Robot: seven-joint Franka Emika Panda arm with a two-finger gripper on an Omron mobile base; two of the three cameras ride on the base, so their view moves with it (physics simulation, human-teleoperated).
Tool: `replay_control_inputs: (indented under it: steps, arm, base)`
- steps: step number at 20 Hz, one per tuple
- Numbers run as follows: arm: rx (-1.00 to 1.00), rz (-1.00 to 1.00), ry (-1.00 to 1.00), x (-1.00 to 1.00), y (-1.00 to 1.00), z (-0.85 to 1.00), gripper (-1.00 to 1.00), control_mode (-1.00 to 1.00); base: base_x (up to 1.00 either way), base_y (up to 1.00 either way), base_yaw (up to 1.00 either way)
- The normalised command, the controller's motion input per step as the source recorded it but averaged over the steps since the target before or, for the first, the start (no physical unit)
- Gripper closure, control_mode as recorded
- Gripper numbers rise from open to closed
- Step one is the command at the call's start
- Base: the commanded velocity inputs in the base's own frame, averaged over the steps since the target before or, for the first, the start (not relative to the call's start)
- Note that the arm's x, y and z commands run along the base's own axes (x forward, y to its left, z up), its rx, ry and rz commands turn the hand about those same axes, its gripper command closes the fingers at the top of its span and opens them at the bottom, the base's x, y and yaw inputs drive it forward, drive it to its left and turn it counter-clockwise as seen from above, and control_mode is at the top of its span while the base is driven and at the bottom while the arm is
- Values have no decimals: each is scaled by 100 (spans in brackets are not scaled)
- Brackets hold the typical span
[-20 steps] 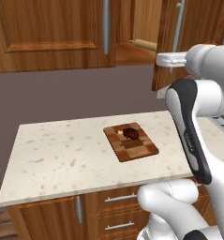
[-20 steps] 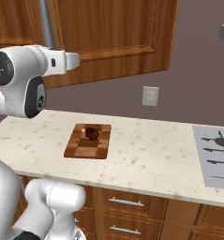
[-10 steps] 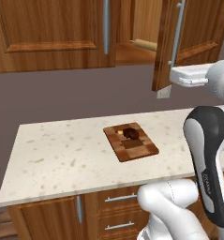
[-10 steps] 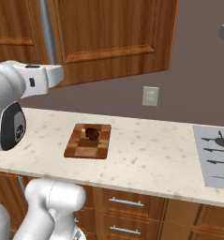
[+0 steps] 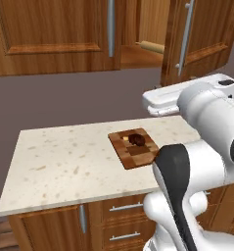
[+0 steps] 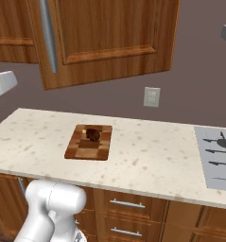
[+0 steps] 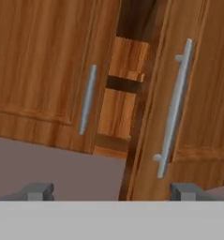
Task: Open the cabinet, retrieve the rolling pin, and place it next to the meat on the cutting board to prepare for tenderizing.
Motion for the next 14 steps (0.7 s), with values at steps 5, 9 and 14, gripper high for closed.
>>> replay_control_inputs:
  steps: [5,9,14]
  arm:
    - [-26,-22,16,22,85,-21,-100,-100]
    - [-17,-17,14,44,47,-18,-100,-100]
    - [-11,-19,4,57,11,-25,-100,-100]
  base:
    - [0,0,0]
    - [0,0,0]
    - [0,0,0]
